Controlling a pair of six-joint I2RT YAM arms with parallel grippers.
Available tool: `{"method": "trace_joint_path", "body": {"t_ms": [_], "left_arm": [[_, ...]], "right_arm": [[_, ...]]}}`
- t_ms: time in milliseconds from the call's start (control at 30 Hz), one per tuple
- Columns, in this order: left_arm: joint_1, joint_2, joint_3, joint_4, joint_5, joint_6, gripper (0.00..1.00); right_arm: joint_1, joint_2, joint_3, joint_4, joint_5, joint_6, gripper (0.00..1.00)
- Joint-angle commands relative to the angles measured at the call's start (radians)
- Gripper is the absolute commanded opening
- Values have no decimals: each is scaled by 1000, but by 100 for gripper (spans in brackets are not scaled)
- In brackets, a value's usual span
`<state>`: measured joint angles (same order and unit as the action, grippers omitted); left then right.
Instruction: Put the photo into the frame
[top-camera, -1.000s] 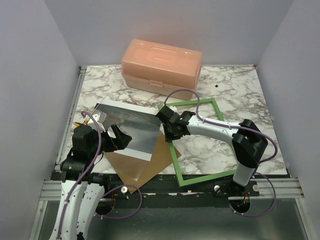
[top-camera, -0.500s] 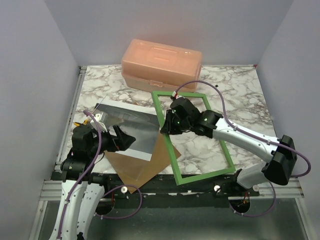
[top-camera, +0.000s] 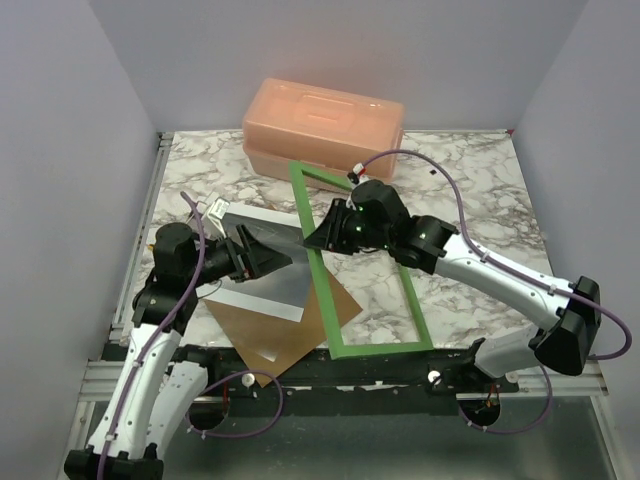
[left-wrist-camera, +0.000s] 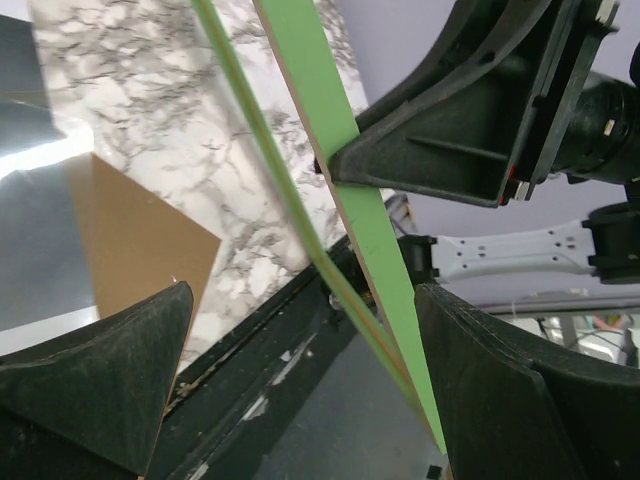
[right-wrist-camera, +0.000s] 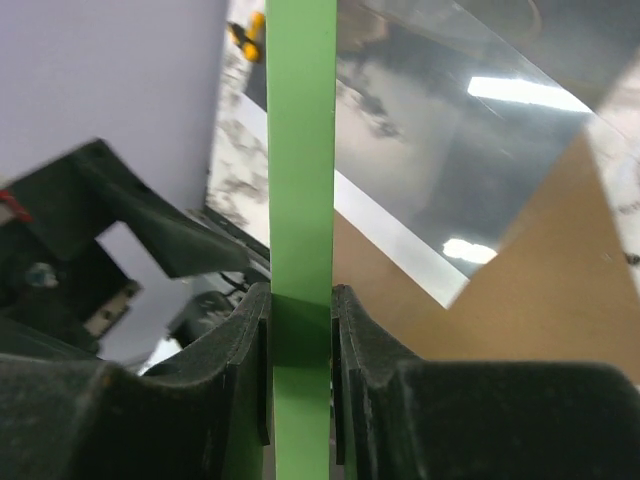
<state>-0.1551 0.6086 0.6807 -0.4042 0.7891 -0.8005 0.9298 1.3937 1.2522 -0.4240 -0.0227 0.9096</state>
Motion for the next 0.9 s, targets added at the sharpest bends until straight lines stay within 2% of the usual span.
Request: {"method": "trace_joint_path", "body": {"t_ms": [0,267,400,500,667,767,833,867], "left_arm": [[-66,72,68,165,108,-122,96],[-165,160,59,399,136,-295,92],[-206,195,78,461,108,-321,83],[-212,219,78,450,94,-321,71],[-218,253,76,378,71,-287,64],[-226,259,67,398,57,-299,60],[-230,264,65,453,55,-321,52],[-235,267,65,470,53,-333,41]], "right_arm": [[-40,39,119,139,-38,44,0],[-106,116,160,264,-161,134,0],[-109,143,173,280,-188,151,0],[-113,129,155,305,-188,166,0],[-123,76,112,331,-145,181,0],[-130,53,99,328,-133,177,0],[-133,47,92,325,-140,176,0],[-134,45,88,323,-141,176,0]]}}
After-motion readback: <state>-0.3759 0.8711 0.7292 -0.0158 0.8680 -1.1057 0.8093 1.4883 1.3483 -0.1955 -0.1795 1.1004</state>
